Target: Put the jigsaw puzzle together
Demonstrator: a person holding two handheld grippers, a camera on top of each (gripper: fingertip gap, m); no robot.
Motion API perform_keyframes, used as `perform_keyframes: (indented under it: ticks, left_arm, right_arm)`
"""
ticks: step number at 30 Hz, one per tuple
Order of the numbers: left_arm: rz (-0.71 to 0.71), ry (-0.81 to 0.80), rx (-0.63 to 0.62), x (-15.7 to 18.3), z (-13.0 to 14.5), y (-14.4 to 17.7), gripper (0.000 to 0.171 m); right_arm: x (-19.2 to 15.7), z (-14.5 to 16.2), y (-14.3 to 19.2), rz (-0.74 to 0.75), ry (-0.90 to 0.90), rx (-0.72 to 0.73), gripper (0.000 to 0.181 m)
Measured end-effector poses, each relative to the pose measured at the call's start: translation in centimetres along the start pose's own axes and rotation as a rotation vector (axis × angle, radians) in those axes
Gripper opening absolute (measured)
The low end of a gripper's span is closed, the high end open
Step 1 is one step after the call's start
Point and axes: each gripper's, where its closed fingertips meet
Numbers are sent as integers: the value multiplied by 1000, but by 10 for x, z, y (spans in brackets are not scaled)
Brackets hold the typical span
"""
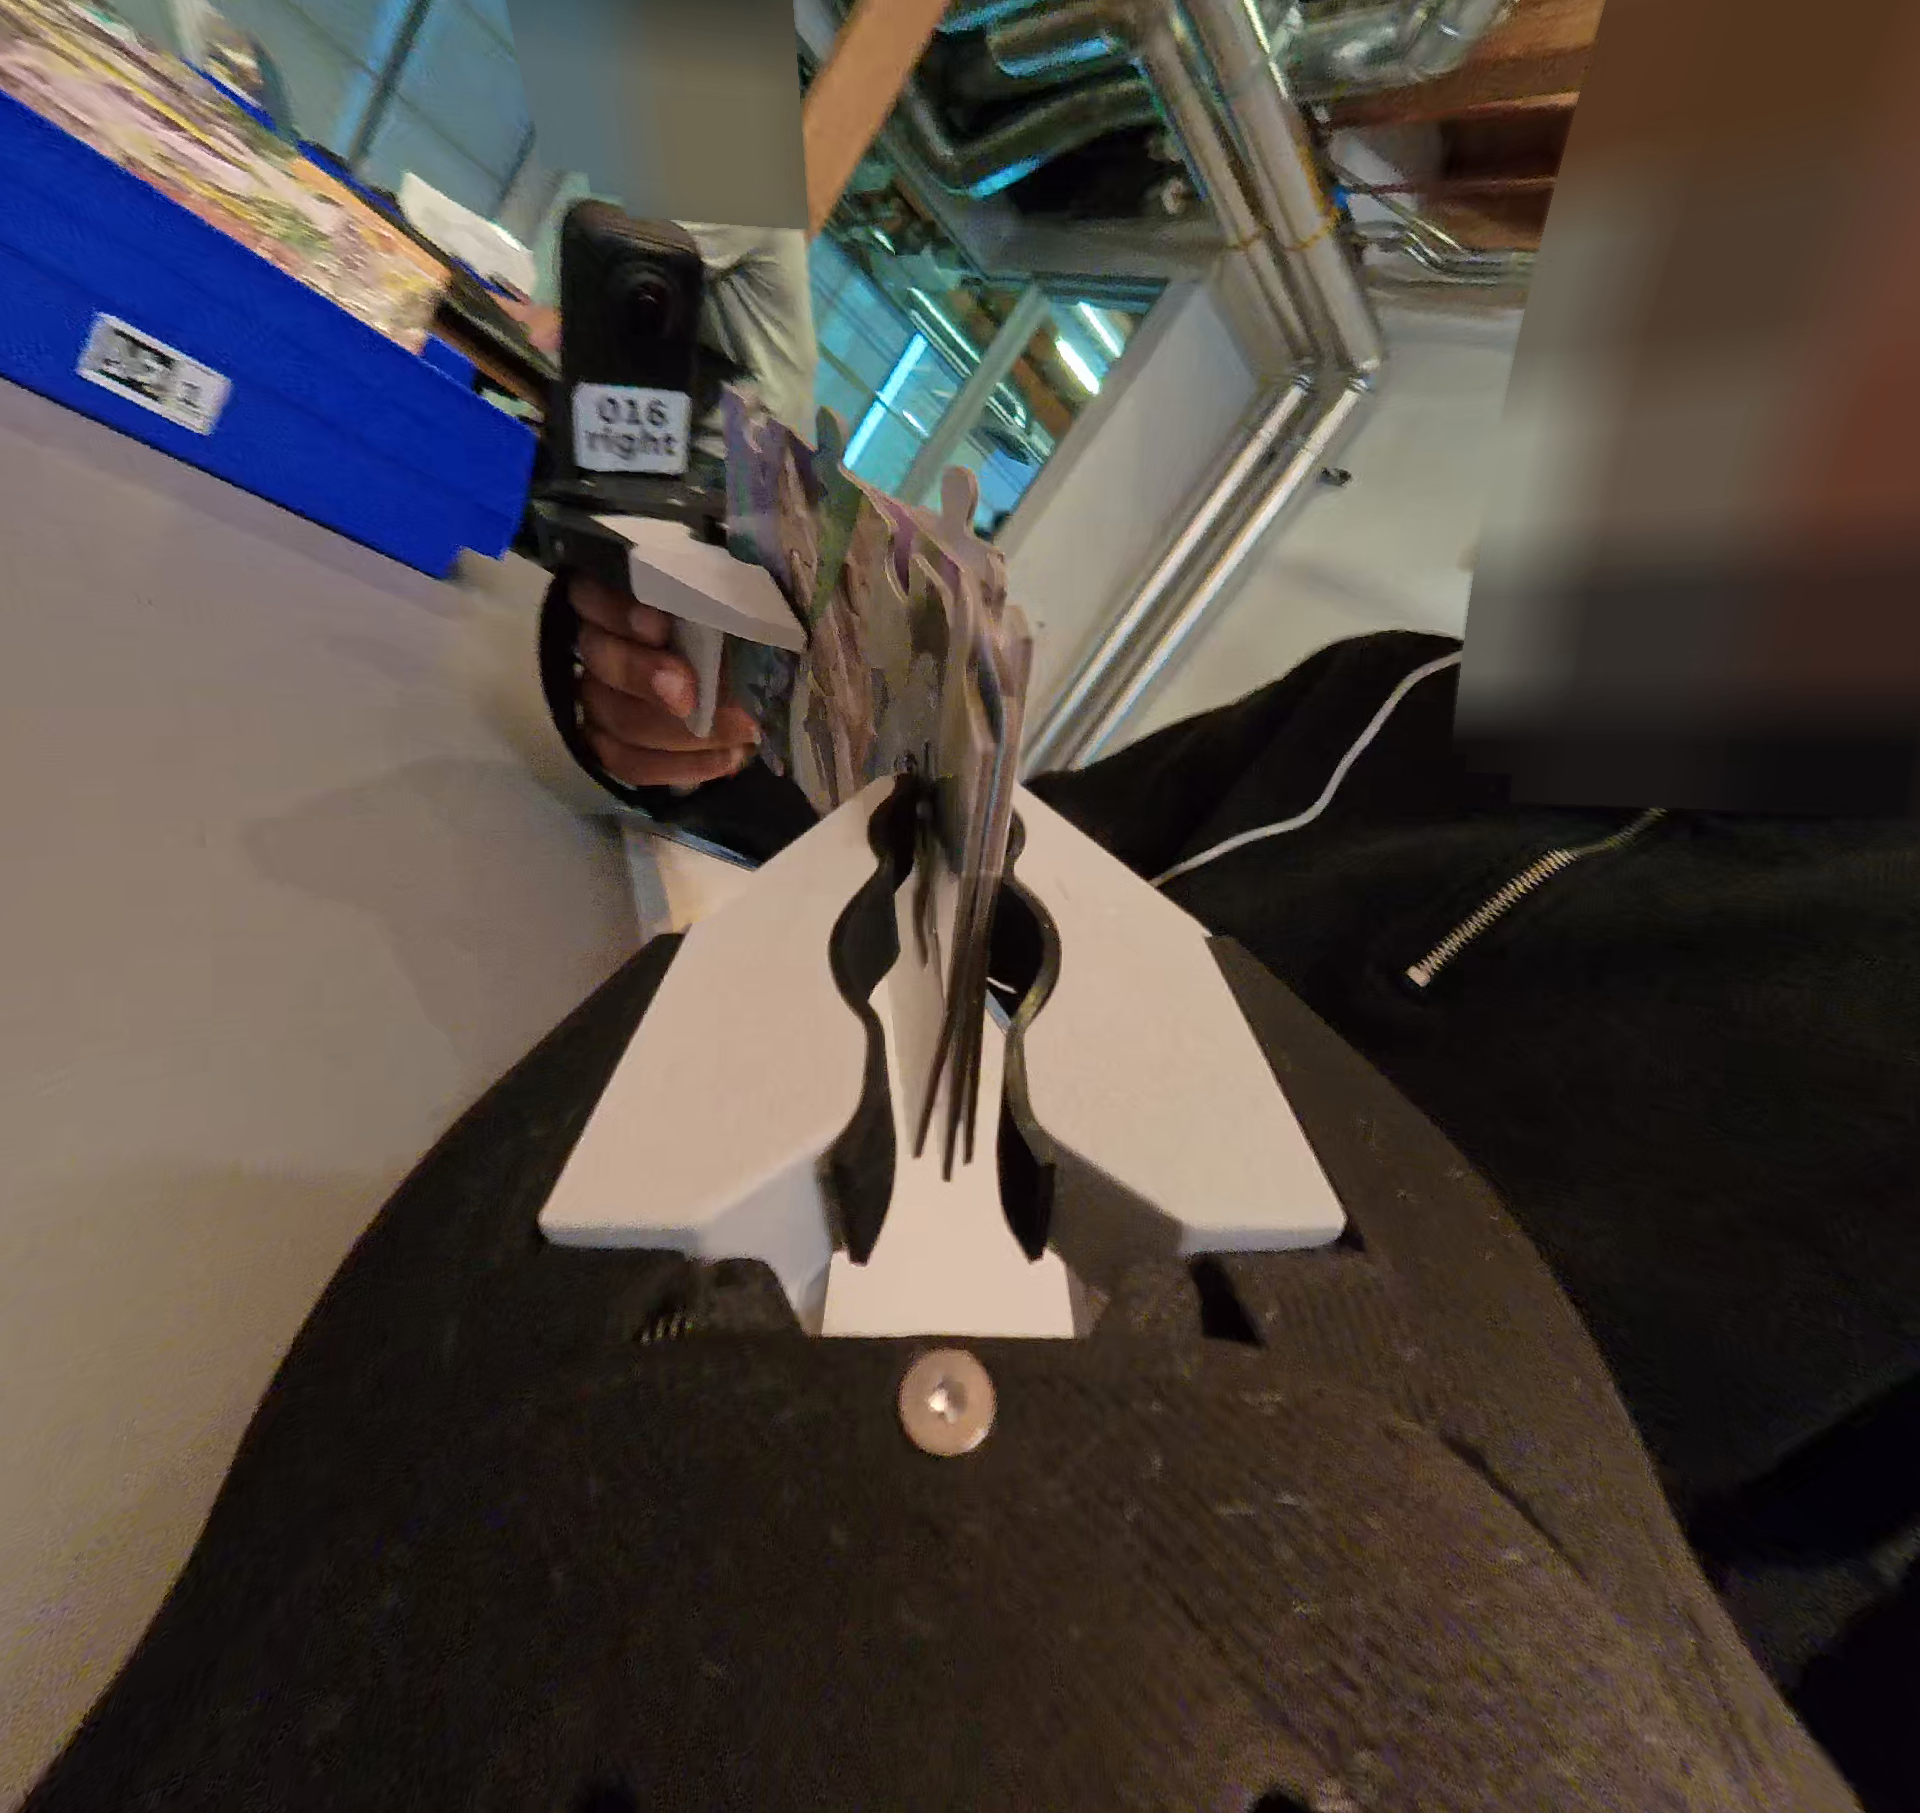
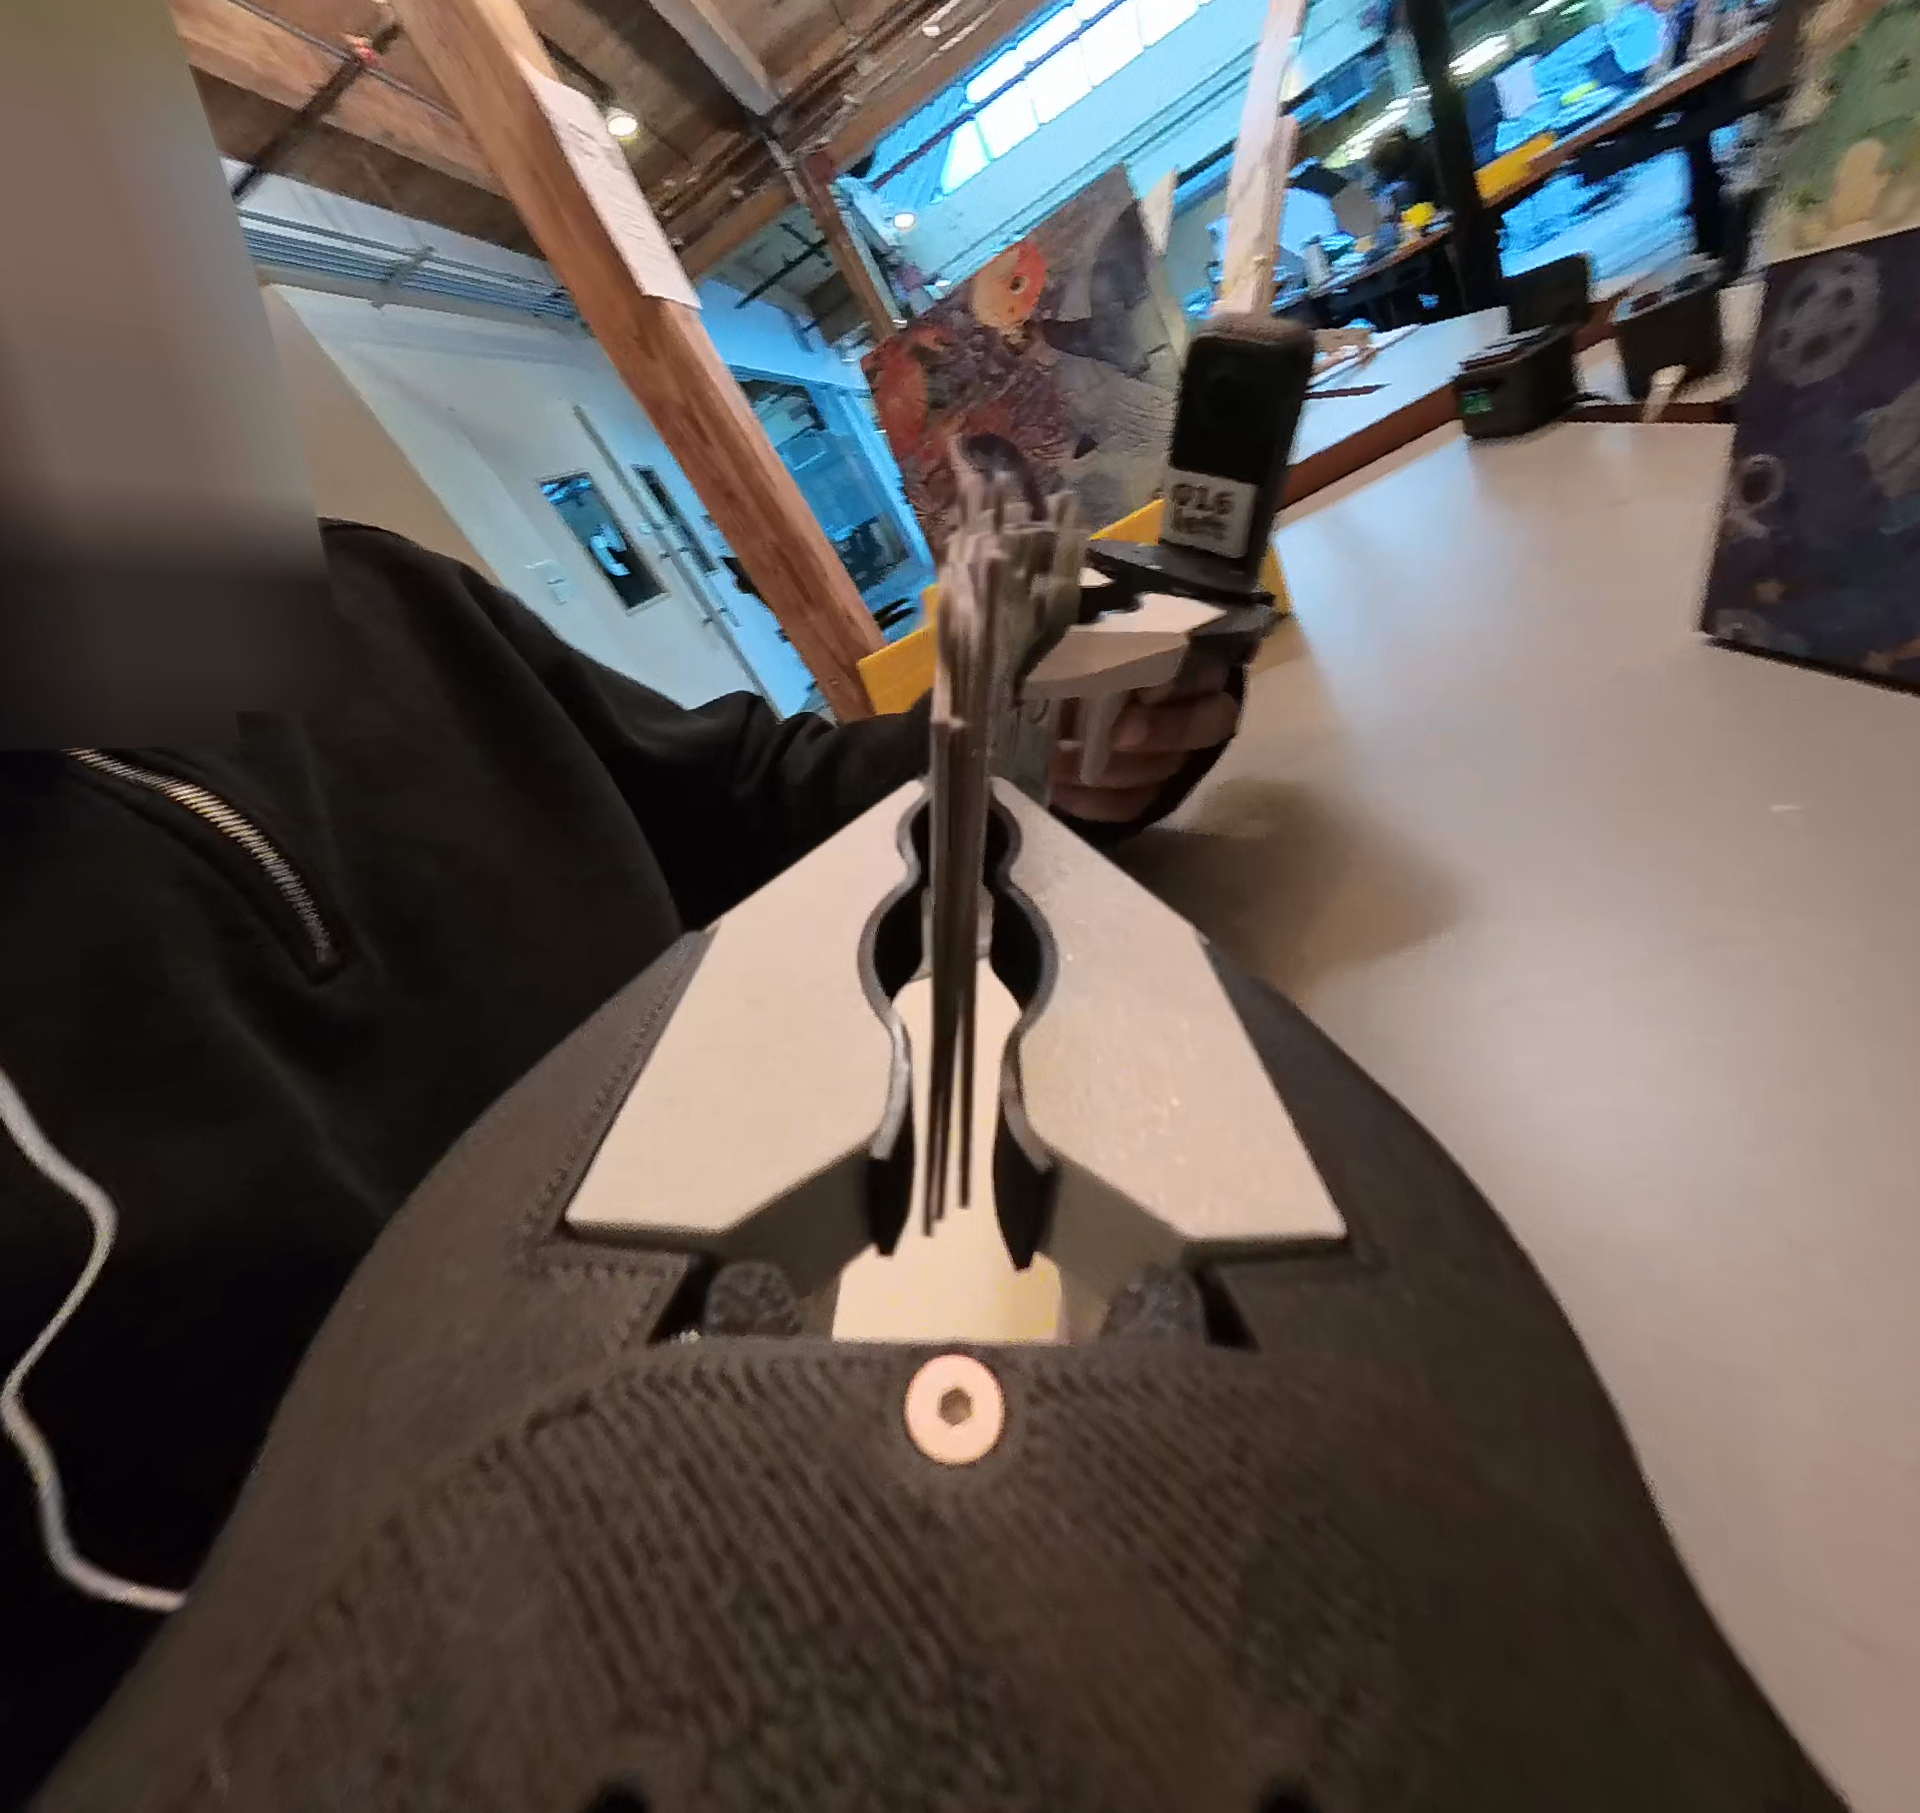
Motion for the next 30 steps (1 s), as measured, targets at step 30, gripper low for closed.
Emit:
perform_keyframes:
  ticks: [30]
  left_arm:
    - [-454,5,-37,-53,0,27,2]
  right_arm:
    - [40,-1,-10,374,171,-28,4]
Point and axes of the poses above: each gripper's, where its closed fingertips meet, y back along the fingers, z out of its underside, x = y × z across the jaws, and after that the axes turned 12 degrees about z, right-handed
